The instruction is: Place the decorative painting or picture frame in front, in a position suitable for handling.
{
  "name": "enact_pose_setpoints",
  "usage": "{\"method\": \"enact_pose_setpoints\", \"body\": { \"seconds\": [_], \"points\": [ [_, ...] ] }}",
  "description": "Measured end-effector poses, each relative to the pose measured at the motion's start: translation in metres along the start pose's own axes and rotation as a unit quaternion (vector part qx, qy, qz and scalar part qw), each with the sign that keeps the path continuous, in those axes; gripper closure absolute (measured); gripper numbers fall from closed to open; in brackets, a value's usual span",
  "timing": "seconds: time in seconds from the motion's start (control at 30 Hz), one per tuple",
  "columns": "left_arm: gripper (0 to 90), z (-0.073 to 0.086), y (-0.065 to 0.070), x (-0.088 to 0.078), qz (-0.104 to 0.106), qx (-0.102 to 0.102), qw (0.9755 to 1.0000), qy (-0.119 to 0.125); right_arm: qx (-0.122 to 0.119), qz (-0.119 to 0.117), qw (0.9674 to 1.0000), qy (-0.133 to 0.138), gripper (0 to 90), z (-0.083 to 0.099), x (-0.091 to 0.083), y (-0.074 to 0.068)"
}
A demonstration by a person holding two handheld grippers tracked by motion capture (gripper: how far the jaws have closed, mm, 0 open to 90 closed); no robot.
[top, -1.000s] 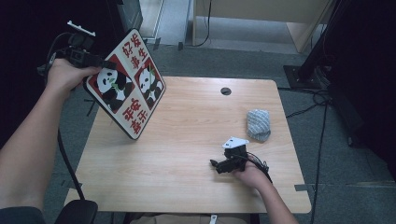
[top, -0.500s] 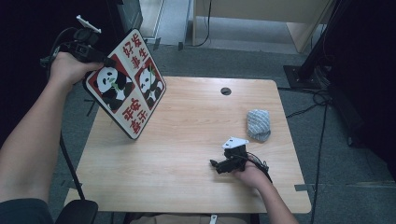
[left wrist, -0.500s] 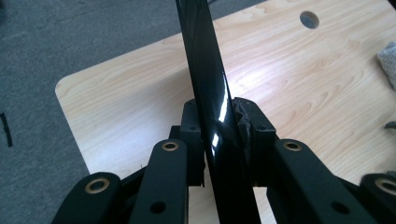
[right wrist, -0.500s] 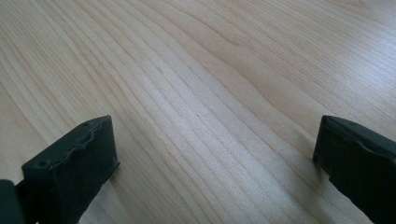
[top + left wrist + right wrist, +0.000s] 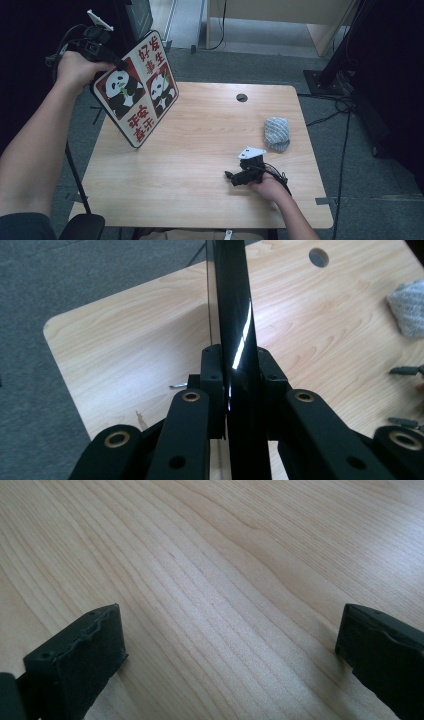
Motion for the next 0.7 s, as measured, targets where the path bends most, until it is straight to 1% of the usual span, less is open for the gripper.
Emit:
{"method": "enact_pose_setpoints", "body": {
  "seconds": [0.03, 0.1, 0.13, 0.23, 0.3, 0.33, 0.37, 0.4, 0.43, 0.5, 0.53, 0.57, 0.6, 0.63, 0.67, 0.7],
  "points": [
    [79.5, 0.000, 0.000, 0.000, 0.000, 0.000, 1.0000, 0.000, 0.000, 0.000, 1.0000, 0.000, 0.0, 0.000, 0.000, 0.000],
    [79.5, -0.002, 0.006, -0.002, -0.009, 0.017, 0.9998, -0.001, 0.001, 0.000, 1.0000, 0.000, 0.0, 0.000, 0.000, 0.000],
    [79.5, -0.003, 0.009, -0.005, -0.010, 0.027, 0.9996, -0.003, 0.001, 0.000, 1.0000, 0.000, 0.0, 0.000, 0.000, 0.000],
    [79.4, -0.004, 0.013, -0.009, -0.008, 0.032, 0.9994, -0.002, 0.000, -0.001, 1.0000, 0.000, 0.0, 0.000, 0.000, 0.000],
    [79.3, -0.003, 0.017, -0.013, 0.005, 0.040, 0.9992, 0.003, 0.000, -0.002, 1.0000, 0.000, 0.0, 0.000, 0.000, 0.000],
    [79.3, -0.003, 0.022, -0.017, 0.015, 0.045, 0.9989, 0.007, 0.000, -0.002, 1.0000, 0.000, 0.0, 0.000, 0.000, 0.000],
    [79.3, -0.003, 0.022, -0.017, 0.015, 0.045, 0.9989, 0.007, 0.000, -0.002, 1.0000, 0.000, 0.0, 0.000, 0.000, 0.000],
    [79.3, -0.003, 0.029, -0.020, 0.027, 0.053, 0.9982, 0.011, 0.000, -0.002, 1.0000, 0.000, 0.0, 0.000, 0.000, 0.000],
    [79.3, -0.003, 0.033, -0.022, 0.033, 0.058, 0.9977, 0.013, -0.001, -0.002, 1.0000, 0.000, 0.0, 0.000, 0.000, 0.000],
    [79.2, -0.003, 0.041, -0.024, 0.042, 0.061, 0.9971, 0.019, -0.001, -0.002, 1.0000, 0.000, 0.0, 0.000, 0.000, 0.000],
    [79.2, -0.003, 0.045, -0.025, 0.046, 0.059, 0.9969, 0.021, -0.001, -0.002, 1.0000, 0.000, 0.0, 0.000, 0.000, 0.000],
    [79.1, -0.003, 0.045, -0.025, 0.046, 0.059, 0.9969, 0.021, -0.001, -0.002, 1.0000, 0.000, 0.0, 0.000, 0.000, 0.000],
    [79.1, -0.003, 0.053, -0.025, 0.054, 0.060, 0.9965, 0.023, -0.001, -0.001, 1.0000, 0.000, 0.0, 0.000, 0.000, 0.000],
    [79.1, -0.003, 0.053, -0.025, 0.054, 0.060, 0.9965, 0.023, -0.001, -0.001, 1.0000, 0.000, 0.0, 0.000, 0.000, 0.000],
    [79.1, -0.003, 0.062, -0.025, 0.058, 0.069, 0.9956, 0.024, -0.001, -0.001, 1.0000, 0.000, 0.0, 0.000, 0.000, 0.000],
    [79.1, -0.003, 0.062, -0.025, 0.058, 0.069, 0.9956, 0.024, -0.001, -0.001, 1.0000, -0.001, 0.0, 0.000, 0.000, 0.000]
  ]
}}
Point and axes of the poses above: each handheld gripper's, and its own axes: x roughly forward along the jaws, z roughly out of its underside, y roughly to its right, the point moved 3 cm from there along x, roughly forward along the jaws, and after that the axes turned 8 degrees about -z, right-handed, at the moved point
